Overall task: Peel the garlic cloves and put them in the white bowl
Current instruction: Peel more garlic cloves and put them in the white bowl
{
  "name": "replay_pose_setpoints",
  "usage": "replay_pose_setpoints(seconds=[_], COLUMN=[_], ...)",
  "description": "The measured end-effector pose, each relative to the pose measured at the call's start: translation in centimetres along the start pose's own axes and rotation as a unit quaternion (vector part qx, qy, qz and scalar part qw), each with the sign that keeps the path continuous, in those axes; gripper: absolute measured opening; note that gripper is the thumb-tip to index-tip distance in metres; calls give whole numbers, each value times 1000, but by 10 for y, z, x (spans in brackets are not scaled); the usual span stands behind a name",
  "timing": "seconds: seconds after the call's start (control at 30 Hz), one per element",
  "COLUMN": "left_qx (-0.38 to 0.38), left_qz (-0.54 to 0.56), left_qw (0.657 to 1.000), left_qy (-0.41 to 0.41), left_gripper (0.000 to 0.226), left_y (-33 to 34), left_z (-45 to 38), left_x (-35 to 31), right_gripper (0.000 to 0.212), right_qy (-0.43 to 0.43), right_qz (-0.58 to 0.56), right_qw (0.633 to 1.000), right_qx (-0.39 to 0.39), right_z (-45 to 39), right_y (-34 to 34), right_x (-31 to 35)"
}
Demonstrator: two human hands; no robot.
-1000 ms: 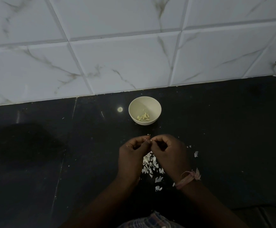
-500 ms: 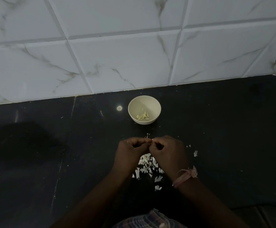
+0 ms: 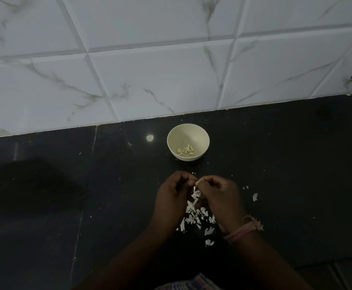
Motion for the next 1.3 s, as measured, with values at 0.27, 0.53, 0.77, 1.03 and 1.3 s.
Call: replay_pose_setpoints(seconds=[0.27, 0.53, 0.77, 1.03, 1.3], left_qx=[-37, -22, 1, -7, -31], left_qz=[-55, 106, 317, 466, 451], left_qw=[998, 990, 927, 843, 856], left_qy=[10, -86, -201, -268, -253], left_gripper=[16, 11, 24, 20, 19], left_y=[3, 15, 43, 44, 37], left_z=[6, 12, 16, 23, 23], left_x=[2, 2, 29, 27, 32], right_gripper=[18, 13, 17, 21, 17], right_qy=[72, 28, 52, 18, -98], right_qz=[-138, -44, -136, -98, 132], right_qw=[988, 998, 989, 995, 984], right_qx=[-10, -15, 5, -29, -67], right_z=[2, 0, 1, 1, 2], right_y=[4, -11, -6, -19, -27], right_x=[-24, -14, -17, -18, 4])
Point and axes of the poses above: each hand's wrist, its own z-axis away from the middle knuckle, its own y-axis out of the palm, x = y × z, the point moved 9 cm from there along -z, towards the middle knuckle, and after that the axes turned 1 degree about y, right-handed, at the moved point
